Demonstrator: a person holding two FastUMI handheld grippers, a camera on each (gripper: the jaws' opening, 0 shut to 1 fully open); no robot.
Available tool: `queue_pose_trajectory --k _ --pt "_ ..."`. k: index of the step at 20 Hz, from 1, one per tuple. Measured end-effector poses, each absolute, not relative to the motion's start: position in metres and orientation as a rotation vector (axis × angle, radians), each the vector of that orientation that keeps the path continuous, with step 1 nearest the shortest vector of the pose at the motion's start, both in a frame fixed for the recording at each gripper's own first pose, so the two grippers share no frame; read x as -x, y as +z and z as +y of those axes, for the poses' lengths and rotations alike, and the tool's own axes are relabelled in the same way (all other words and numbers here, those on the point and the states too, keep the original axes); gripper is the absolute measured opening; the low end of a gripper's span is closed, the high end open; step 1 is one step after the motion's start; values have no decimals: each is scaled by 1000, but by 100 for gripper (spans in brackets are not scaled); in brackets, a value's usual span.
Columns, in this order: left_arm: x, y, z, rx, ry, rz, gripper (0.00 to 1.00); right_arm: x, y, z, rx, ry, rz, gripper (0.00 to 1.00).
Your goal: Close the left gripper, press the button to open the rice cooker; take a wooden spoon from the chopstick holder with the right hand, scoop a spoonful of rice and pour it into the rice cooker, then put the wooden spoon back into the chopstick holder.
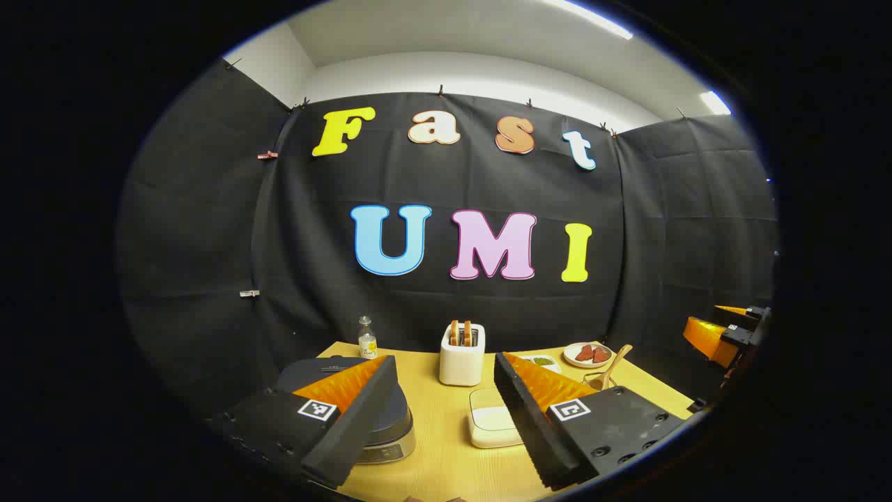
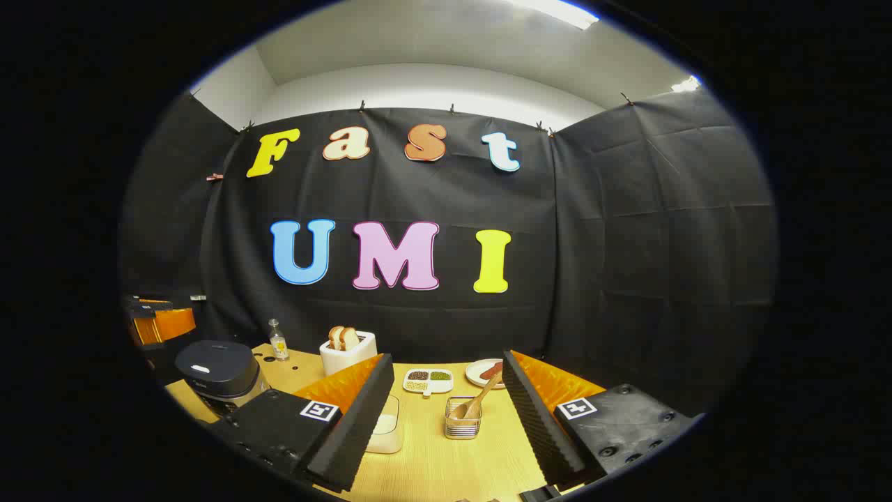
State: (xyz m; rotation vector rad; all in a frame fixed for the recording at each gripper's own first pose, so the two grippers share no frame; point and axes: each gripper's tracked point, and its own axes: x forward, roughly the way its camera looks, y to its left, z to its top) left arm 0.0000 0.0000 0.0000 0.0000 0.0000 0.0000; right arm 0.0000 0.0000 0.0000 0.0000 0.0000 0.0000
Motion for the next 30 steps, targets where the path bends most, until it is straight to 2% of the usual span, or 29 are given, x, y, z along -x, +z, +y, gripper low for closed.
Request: queue_pose_trajectory --k 19,30 --pt "15 -12 -2 -20 -15 18 95 13 -12 -8 -29 -27 30 98" --pt "-15 -24 42 74 4 164 93 19 -3 -35 -12 -79 13 98"
